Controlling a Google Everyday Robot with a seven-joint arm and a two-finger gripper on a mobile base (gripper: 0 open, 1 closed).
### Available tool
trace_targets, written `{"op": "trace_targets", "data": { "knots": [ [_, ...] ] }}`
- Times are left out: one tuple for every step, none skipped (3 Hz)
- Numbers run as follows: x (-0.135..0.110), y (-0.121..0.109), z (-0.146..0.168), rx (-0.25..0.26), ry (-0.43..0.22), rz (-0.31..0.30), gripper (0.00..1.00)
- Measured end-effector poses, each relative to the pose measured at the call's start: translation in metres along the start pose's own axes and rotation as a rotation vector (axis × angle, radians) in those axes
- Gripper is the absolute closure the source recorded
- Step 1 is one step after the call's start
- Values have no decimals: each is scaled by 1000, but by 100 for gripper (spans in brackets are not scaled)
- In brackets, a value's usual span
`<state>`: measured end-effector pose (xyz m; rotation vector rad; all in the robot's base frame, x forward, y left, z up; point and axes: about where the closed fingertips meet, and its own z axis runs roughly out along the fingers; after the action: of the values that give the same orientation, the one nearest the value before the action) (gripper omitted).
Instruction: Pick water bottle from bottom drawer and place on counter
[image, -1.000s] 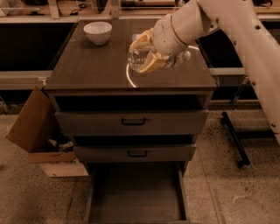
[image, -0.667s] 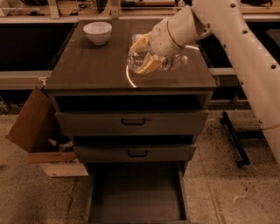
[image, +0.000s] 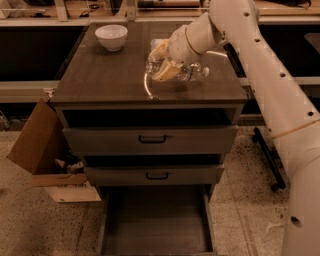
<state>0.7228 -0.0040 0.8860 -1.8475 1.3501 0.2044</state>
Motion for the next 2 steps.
{"op": "trace_targets", "data": {
  "knots": [
    [11, -17, 11, 7, 0, 30, 100],
    [26, -30, 19, 11, 23, 88, 73]
  ]
}}
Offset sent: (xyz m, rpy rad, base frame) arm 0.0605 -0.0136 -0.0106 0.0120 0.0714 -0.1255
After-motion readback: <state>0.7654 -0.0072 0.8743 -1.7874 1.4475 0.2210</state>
